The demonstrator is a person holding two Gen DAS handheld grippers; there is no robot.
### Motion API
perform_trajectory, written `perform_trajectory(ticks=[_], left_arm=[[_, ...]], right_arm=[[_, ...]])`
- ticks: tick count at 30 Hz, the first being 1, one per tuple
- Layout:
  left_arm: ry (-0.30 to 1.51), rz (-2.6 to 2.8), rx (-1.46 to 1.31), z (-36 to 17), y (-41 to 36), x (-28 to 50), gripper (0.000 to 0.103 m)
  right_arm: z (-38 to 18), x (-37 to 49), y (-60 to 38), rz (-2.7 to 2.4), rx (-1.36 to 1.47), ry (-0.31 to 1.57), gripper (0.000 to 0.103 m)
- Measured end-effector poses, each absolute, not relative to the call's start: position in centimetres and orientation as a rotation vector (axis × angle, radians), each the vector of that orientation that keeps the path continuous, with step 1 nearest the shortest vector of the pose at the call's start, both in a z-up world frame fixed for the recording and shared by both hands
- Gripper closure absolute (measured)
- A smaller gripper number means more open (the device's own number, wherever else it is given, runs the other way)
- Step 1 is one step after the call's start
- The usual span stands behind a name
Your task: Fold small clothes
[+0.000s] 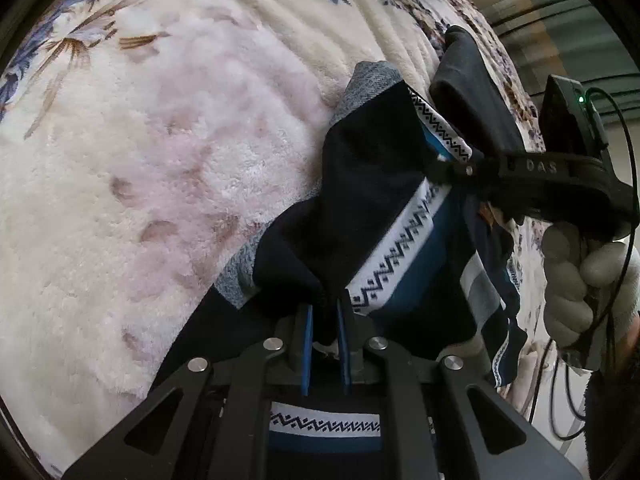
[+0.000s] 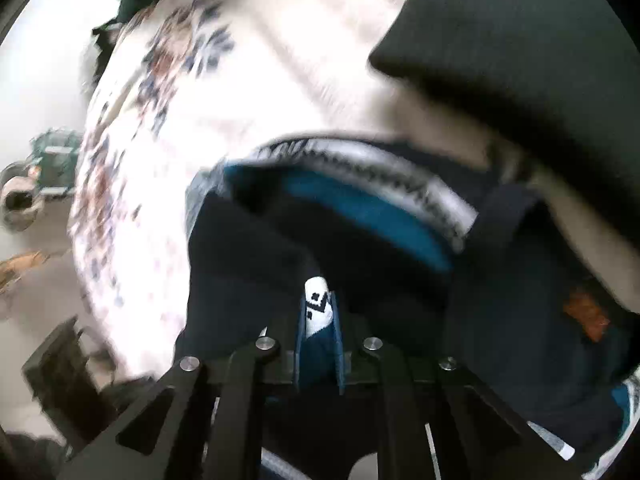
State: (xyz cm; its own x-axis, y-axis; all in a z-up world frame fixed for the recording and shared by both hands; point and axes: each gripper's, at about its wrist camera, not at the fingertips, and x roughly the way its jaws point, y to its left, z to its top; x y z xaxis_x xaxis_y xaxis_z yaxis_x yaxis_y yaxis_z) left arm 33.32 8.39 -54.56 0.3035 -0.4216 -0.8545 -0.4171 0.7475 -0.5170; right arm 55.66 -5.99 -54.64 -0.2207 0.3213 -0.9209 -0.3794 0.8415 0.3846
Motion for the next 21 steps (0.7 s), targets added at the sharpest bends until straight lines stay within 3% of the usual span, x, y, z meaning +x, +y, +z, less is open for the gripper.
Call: perform_trajectory(ticks=[4, 6, 7, 9, 11, 15, 21], left_arm=[[1.301, -0.027, -0.795, -54.5, 8.7, 33.3, 0.094], [1.318, -0.024, -0.798, -54.3, 9.0, 33.3, 0.090], [1.327, -0.028, -0.806, -54.1, 9.2, 33.2, 0.088], [1.350, -0.017, -0.793, -53.6, 9.7, 33.0, 0.069], [1.309, -0.033, -0.793, -52.3, 10.3, 32.4, 0.037], [1.253, -0.023, -0.700, -50.3, 10.5, 32.4, 0.031], [1.268, 0.004, -0.595, -53.2, 8.9, 35.6, 0.031]], right_arm=[[-55.3, 56.0, -5.8, 0.586, -0.021, 1.672, 0.091], [-55.2, 56.2, -6.1, 0.572, -0.005, 1.713, 0.070], [-54.5, 56.2, -6.9, 0.545, 0.003, 1.717, 0.054], [-51.8, 55.6, -9.5, 0.469, 0.032, 1.651, 0.051], [-48.6, 54.0, -14.3, 0.370, 0.077, 1.587, 0.050], [-45.8, 49.1, -23.7, 0.151, 0.100, 1.552, 0.048], [-52.5, 42.9, -33.4, -0.101, -0.034, 1.713, 0.048]])
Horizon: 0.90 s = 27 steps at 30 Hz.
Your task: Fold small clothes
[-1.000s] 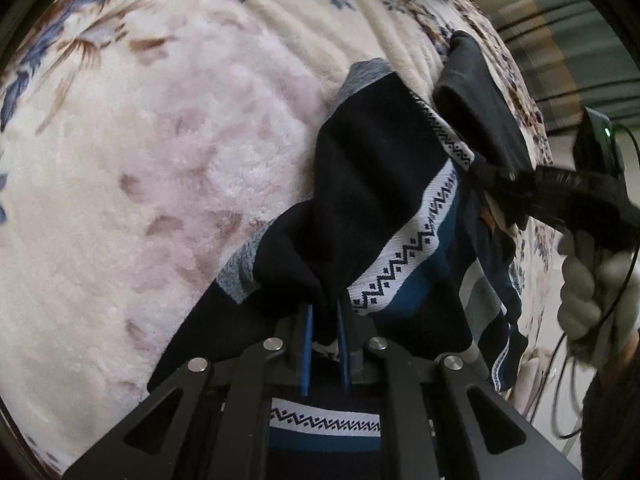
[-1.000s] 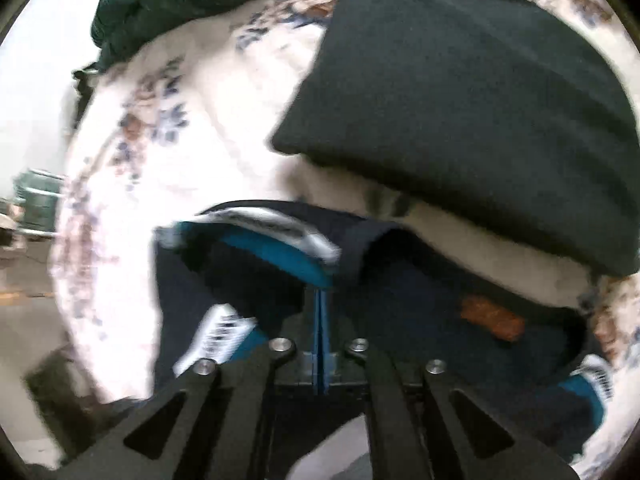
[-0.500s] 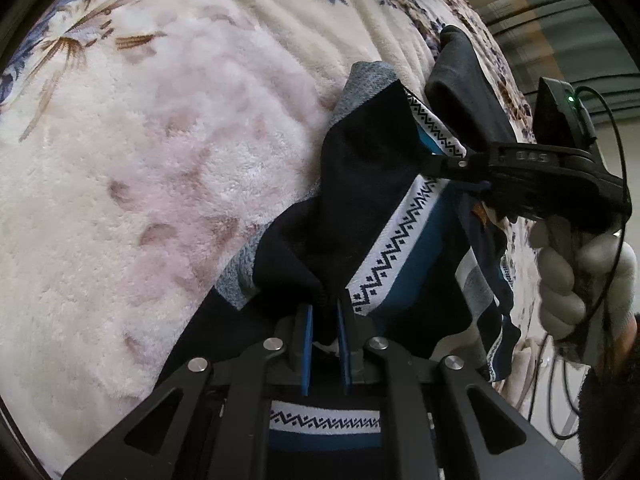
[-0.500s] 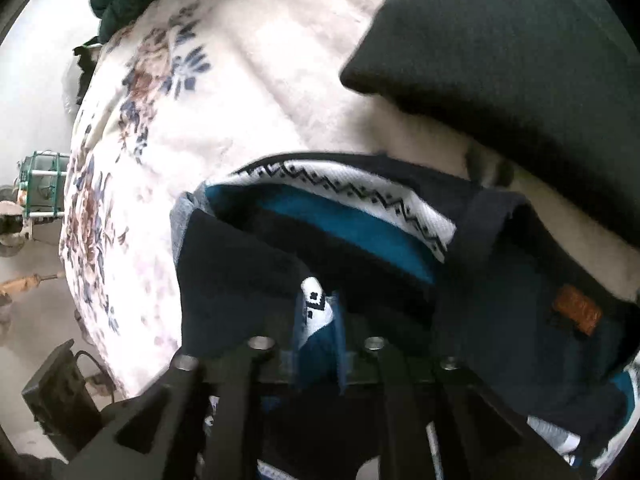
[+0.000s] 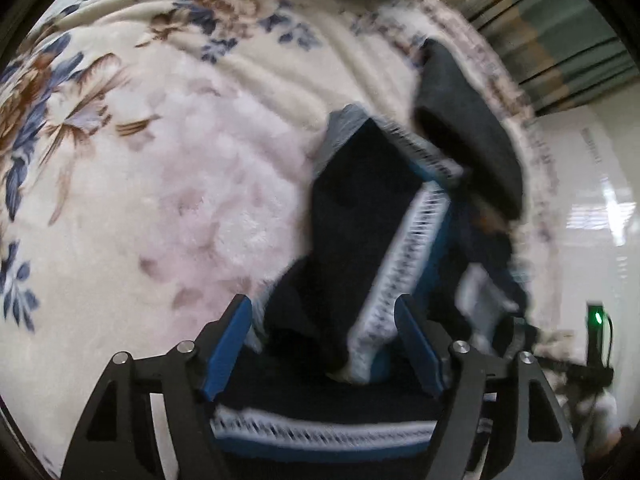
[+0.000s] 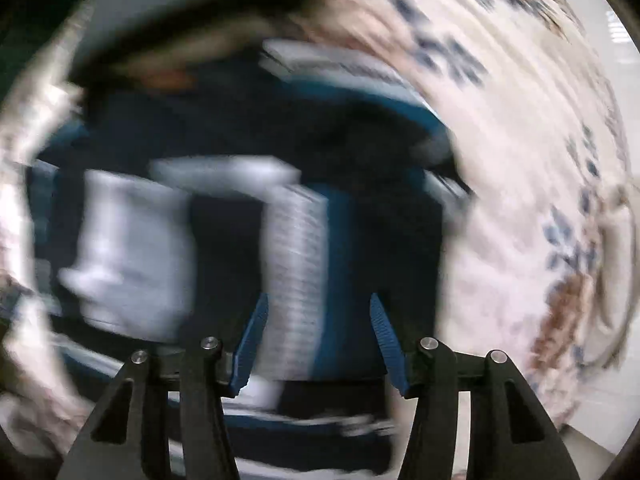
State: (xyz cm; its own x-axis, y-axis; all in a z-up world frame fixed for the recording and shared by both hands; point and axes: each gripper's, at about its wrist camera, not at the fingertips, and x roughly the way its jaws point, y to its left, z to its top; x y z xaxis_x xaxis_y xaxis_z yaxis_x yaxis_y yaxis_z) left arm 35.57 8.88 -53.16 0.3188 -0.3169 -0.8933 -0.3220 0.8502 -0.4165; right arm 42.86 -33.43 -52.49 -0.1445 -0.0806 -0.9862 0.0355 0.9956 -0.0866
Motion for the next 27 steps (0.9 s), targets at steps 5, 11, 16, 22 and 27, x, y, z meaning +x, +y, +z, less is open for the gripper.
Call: perform_trajectory(ticks=[5, 11, 16, 22, 27], left_arm=[[1.254, 0.059, -0.558, -52.4, 8.5, 35.4, 0.031], [1.064, 0.114, -0.413, -43.8, 1.8, 30.1, 0.031], [1.162, 0.155, -0.382, -42.8, -8.7, 23.8, 0.031], [1.420, 0.031, -0.306, -47.6, -24.7, 17.0, 0.031], [1.611, -0.125, -0.151, -54.6, -35.4, 13.5, 0.067]], right_arm=[[-51.4, 41.4, -38.0, -0.100, 0.159, 1.675, 0.047], [-45.4, 39.2, -43.9, 0.097, 0.318, 1.599, 0.021], [-43.6, 36.8, -48.1, 0.229, 0.256, 1.637, 0.021], [-44.1, 35.6, -53.1, 0.292, 0.165, 1.689, 0.021], [-46.6, 37.0, -55.2, 0.296, 0.188, 1.725, 0.021]])
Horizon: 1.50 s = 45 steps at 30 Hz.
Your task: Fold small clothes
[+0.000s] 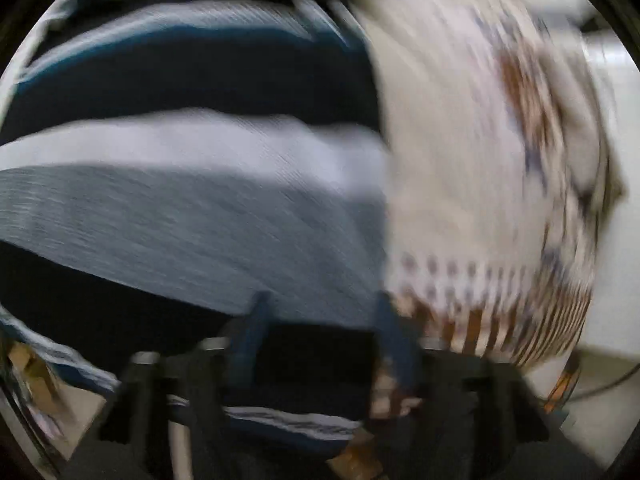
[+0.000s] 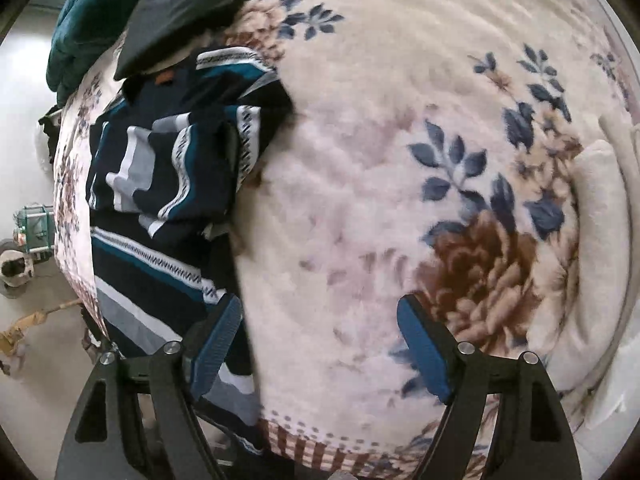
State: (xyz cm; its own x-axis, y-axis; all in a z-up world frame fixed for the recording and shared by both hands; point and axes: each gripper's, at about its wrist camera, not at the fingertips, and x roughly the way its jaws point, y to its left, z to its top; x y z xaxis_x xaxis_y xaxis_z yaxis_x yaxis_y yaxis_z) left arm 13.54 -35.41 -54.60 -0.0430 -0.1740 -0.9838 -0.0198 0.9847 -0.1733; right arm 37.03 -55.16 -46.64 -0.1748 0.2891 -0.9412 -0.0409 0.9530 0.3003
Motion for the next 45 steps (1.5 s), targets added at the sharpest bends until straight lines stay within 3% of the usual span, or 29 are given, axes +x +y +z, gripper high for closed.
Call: perform_trajectory(ticks=[3, 4, 5, 6, 12, 15, 16, 17, 18, 29, 35, 39, 45], left_arm=[[1.592, -0.103, -0.023, -56.3, -37.3, 13.2, 0.071], [1.576, -0.098, -0.011, -56.5, -37.3, 13.5, 0.079], [1.565, -0.095, -0.010, -56.4, -37.2, 13.6, 0.096], [1.546, -0.089, -0.011, -56.0, -36.8, 14.0, 0.098], [1.490, -0.127, -0.087, -53.1, -34.1, 14.6, 0.099], [1.467, -0.114, -0.116, -51.0, -32.5, 14.6, 0.099], [1.462, -0.103, -0.127, -50.2, -32.1, 14.5, 0.099], [1.456, -0.093, -0.148, -49.7, -31.4, 14.3, 0.099], [1.448, -0.082, -0.176, -49.0, -30.6, 14.2, 0.099], [1.266, 0.109, -0.448, -41.2, -17.4, 14.6, 0.099], [1.203, 0.182, -0.583, -41.7, -8.9, 14.1, 0.099], [1.204, 0.189, -0.690, -43.9, -2.3, 13.5, 0.099], [1.244, 0.162, -0.774, -48.2, 5.4, 13.1, 0.099]], right_arm=[[-48.5, 39.5, -54.7, 0.338, 0.249, 1.717, 0.021], [-49.2, 40.4, -54.3, 0.348, 0.268, 1.711, 0.021], [-50.2, 41.8, -54.0, 0.362, 0.289, 1.705, 0.021], [-51.0, 42.9, -53.5, 0.375, 0.316, 1.698, 0.021], [-57.8, 50.1, -52.1, 0.345, 0.543, 1.696, 0.022], [-60.5, 51.5, -51.2, 0.299, 0.621, 1.759, 0.036], [-60.5, 51.6, -50.7, 0.289, 0.594, 1.756, 0.056], [-60.2, 51.7, -50.3, 0.287, 0.571, 1.747, 0.092], [-59.9, 51.8, -49.8, 0.300, 0.566, 1.750, 0.097], [-48.1, 54.1, -42.4, 0.397, 0.445, 1.648, 0.098], [-41.7, 56.0, -31.0, 0.431, 0.303, 1.597, 0.098], [-40.7, 56.9, -22.5, 0.432, 0.213, 1.569, 0.098], [-44.3, 57.8, -7.7, 0.409, 0.041, 1.580, 0.098]])
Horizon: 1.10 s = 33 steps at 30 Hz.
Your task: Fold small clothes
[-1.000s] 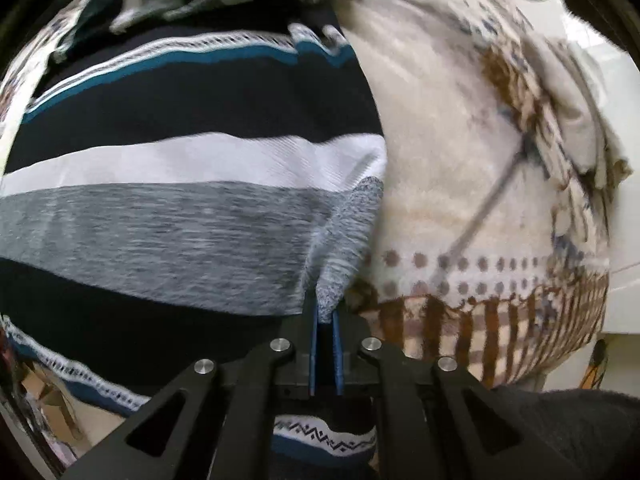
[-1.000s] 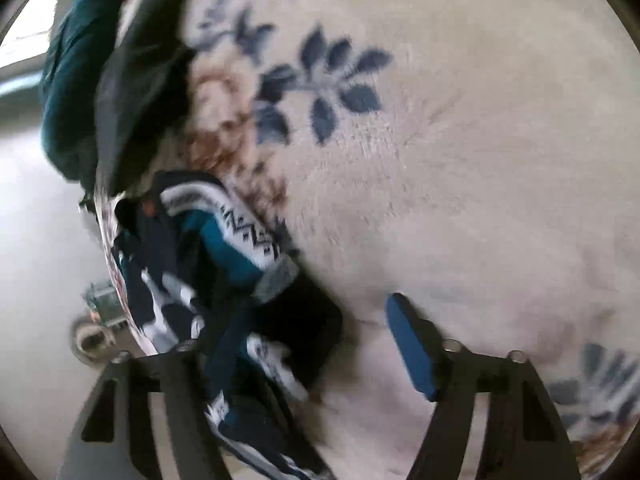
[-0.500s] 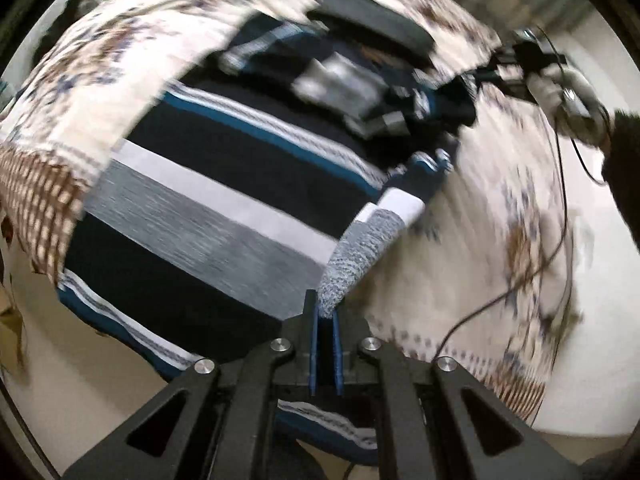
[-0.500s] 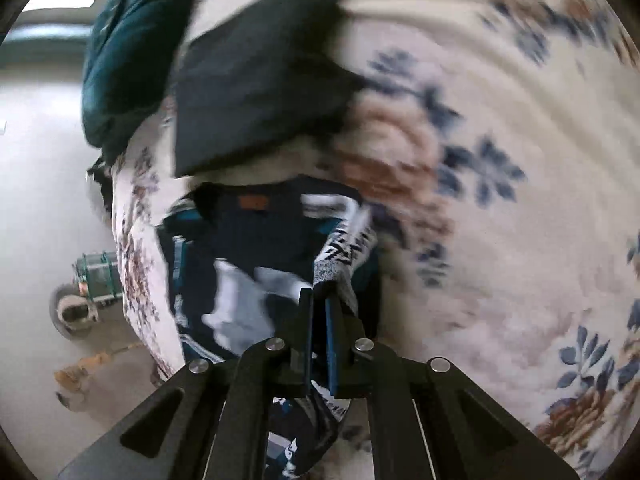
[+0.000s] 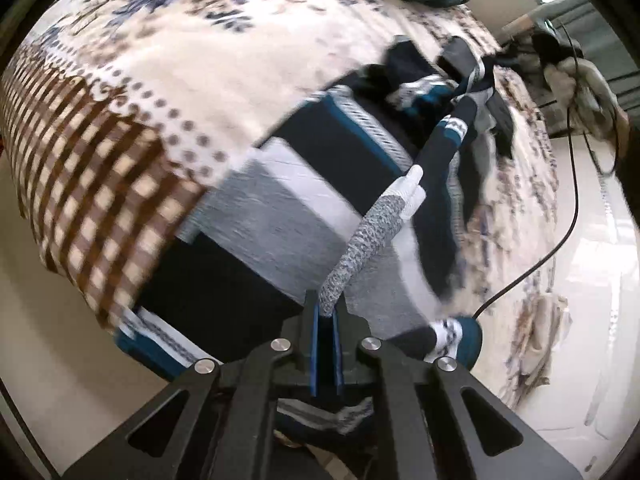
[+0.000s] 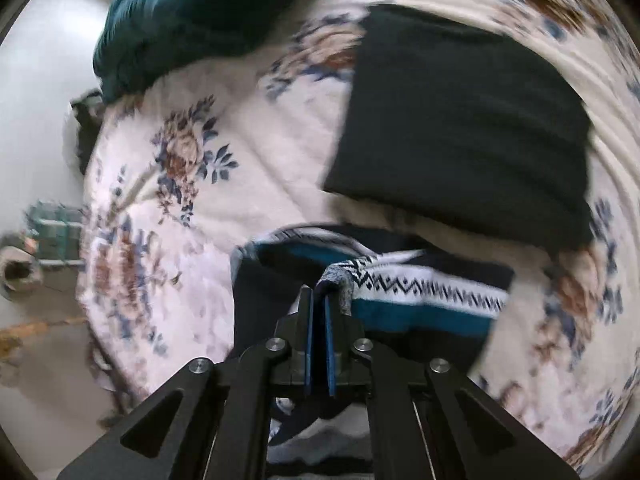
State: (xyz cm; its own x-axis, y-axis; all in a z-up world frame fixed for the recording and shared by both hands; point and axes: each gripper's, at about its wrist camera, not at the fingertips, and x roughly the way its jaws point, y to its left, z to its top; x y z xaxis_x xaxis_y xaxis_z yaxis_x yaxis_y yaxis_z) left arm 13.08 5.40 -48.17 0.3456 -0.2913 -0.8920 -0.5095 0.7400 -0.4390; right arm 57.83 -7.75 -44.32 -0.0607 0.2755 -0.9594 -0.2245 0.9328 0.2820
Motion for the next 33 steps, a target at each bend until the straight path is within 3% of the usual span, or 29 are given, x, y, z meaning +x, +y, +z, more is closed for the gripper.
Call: perform_trajectory(ticks=[6, 9, 11, 13, 14, 19, 28, 33], left_arm=[[1.286, 0.153, -0.790, -52.0, 9.9, 12.9, 0.099], [1.333, 0.080, -0.861, -53.9, 11.5, 12.9, 0.094], [1.369, 0.054, -0.898, -54.4, 12.4, 12.4, 0.065], [1.355, 0.036, -0.935, -53.7, 13.1, 11.5, 0.052], [1.344, 0.025, -0.951, -53.3, 13.3, 11.0, 0.048], [1.346, 0.067, -0.997, -51.5, 14.0, 7.7, 0.048], [1.280, 0.256, -1.026, -48.2, 13.8, 2.9, 0.048], [1.258, 0.331, -1.040, -47.6, 13.7, 1.4, 0.048]], right_arm=[[-49.6, 58.2, 1.7, 0.384, -0.087, 1.601, 0.098], [-52.3, 57.9, 3.7, 0.392, -0.075, 1.692, 0.093], [-52.3, 56.4, 3.6, 0.429, -0.053, 1.717, 0.083], [-51.3, 53.7, 3.2, 0.482, -0.089, 1.733, 0.053], [-50.7, 52.2, 2.9, 0.504, -0.110, 1.732, 0.050], [-48.4, 39.3, -1.4, 0.637, -0.131, 1.809, 0.050], [-57.6, 14.6, -6.6, 0.586, 0.140, 2.048, 0.050], [-56.2, 4.1, -3.5, 0.817, 0.192, 2.055, 0.051]])
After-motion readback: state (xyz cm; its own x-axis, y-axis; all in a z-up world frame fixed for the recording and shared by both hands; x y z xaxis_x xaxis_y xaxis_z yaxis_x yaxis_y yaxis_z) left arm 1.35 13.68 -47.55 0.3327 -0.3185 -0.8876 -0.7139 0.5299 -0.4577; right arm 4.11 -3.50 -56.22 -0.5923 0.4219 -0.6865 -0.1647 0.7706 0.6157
